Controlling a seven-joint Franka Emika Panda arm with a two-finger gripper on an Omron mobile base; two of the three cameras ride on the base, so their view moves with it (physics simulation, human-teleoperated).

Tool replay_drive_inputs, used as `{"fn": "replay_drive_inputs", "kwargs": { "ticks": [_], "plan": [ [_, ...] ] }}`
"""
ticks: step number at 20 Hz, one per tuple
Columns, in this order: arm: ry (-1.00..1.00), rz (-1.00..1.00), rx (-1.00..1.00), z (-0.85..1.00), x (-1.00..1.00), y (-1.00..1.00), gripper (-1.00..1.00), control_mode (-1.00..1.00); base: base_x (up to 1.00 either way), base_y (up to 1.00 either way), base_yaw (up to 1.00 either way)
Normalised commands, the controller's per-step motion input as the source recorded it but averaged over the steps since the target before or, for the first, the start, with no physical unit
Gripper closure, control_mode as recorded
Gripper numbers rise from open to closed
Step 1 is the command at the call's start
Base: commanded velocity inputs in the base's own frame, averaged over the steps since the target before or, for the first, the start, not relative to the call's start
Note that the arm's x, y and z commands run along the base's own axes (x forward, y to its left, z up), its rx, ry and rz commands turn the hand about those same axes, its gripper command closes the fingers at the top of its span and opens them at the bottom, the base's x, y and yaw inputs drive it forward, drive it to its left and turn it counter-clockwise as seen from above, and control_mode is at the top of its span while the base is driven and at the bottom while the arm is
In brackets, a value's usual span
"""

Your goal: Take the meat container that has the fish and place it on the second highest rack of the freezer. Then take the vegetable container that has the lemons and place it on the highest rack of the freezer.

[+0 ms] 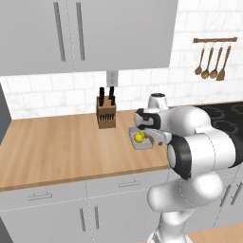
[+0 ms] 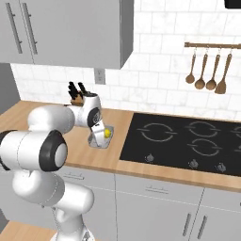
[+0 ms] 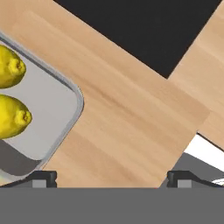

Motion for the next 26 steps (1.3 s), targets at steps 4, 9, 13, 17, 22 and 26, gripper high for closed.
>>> {"fn": "replay_drive_inputs", "kwargs": {
  "ticks": [4, 9, 13, 17, 22, 26],
  "plan": [
    [-0.18, -0.19, 0.0, -0.27, 0.0, -0.12, -1.0, -1.0, 0.0, 0.0, 0.0],
    [-0.1, -0.11, 0.0, 0.0, 0.47, -0.01, -1.0, -1.0, 0.0, 0.0, 0.0],
    [0.0, -0.07, 0.0, -0.14, 0.42, -0.03, -1.0, -1.0, 0.0, 0.0, 0.0],
    [0.05, -0.04, 0.0, -0.19, 0.19, -0.08, -1.0, -1.0, 0.0, 0.0, 0.0],
    [0.05, -0.03, 0.01, -0.2, 0.05, -0.07, -1.0, -1.0, 0.0, 0.0, 0.0],
    [0.02, -0.03, 0.01, -0.25, 0.0, 0.0, -1.0, -1.0, 0.0, 0.0, 0.0]
  ]
}}
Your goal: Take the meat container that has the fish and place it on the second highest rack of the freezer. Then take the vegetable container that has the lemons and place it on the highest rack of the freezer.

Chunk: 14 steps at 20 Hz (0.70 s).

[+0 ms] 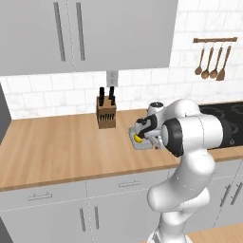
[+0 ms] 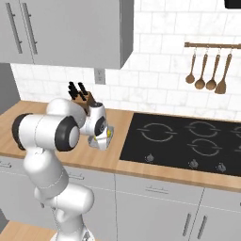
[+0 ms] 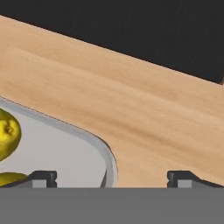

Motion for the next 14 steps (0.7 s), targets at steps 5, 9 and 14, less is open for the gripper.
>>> {"fn": "replay_drive_inputs", "kwargs": {
  "ticks": [5, 9, 14],
  "plan": [
    [0.0, -0.03, 0.01, -0.2, 0.0, 0.0, -1.0, -1.0, 0.0, 0.0, 0.0],
    [0.05, -0.05, 0.04, -0.11, 0.0, 0.0, -1.0, -1.0, 0.0, 0.0, 0.0],
    [0.08, -0.05, 0.03, -0.23, 0.0, 0.0, 1.0, -1.0, 0.0, 0.0, 0.0]
  ]
}}
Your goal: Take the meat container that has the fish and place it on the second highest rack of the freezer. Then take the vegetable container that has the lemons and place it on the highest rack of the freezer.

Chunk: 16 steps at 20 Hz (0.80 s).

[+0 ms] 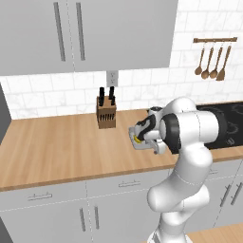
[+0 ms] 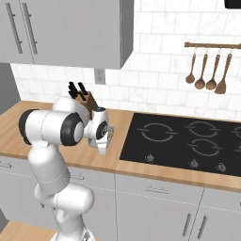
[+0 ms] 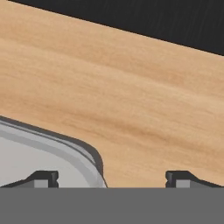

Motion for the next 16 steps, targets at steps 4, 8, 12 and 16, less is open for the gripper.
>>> {"fn": "replay_drive_inputs", "kwargs": {
  "ticks": [4, 8, 12, 16],
  "plan": [
    [0.11, -0.05, 0.02, -0.26, 0.04, 0.0, 1.0, -1.0, 0.0, 0.0, 0.0],
    [0.09, -0.05, 0.02, -0.22, 0.01, 0.0, 1.0, -1.0, 0.0, 0.0, 0.0],
    [0.02, -0.05, 0.0, -0.17, -0.04, 0.0, 1.0, -1.0, 0.0, 0.0, 0.0],
    [0.0, -0.07, 0.0, -0.04, -0.26, 0.0, 1.0, -1.0, 0.0, 0.0, 0.0]
  ]
}}
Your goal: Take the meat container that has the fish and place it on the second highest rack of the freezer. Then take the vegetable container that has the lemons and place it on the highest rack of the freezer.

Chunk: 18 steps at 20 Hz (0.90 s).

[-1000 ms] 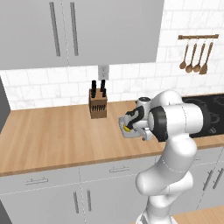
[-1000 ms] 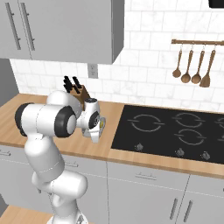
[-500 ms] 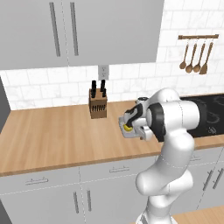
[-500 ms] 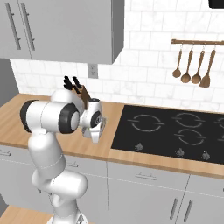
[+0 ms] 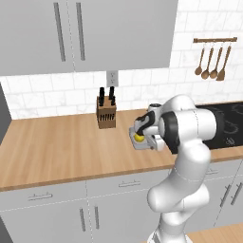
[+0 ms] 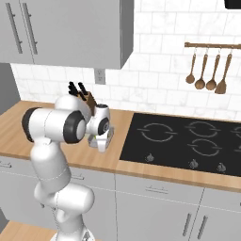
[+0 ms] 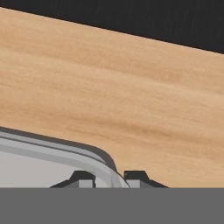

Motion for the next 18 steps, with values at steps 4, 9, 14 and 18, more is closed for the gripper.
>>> {"fn": "replay_drive_inputs", "kwargs": {
  "ticks": [4, 9, 14, 18],
  "plan": [
    [-0.04, -0.05, 0.0, 0.07, -0.42, 0.0, 1.0, -1.0, 0.0, 0.0, 0.0],
    [-0.07, -0.01, 0.0, 0.46, -0.53, 0.0, 1.0, -1.0, 0.0, 0.0, 0.0],
    [-0.1, 0.0, 0.0, 0.68, -0.63, 0.0, 1.0, -1.0, 0.0, 0.0, 0.0],
    [-0.09, 0.08, 0.0, 0.96, -0.75, 0.0, 1.0, -1.0, 0.0, 0.0, 0.0]
  ]
}}
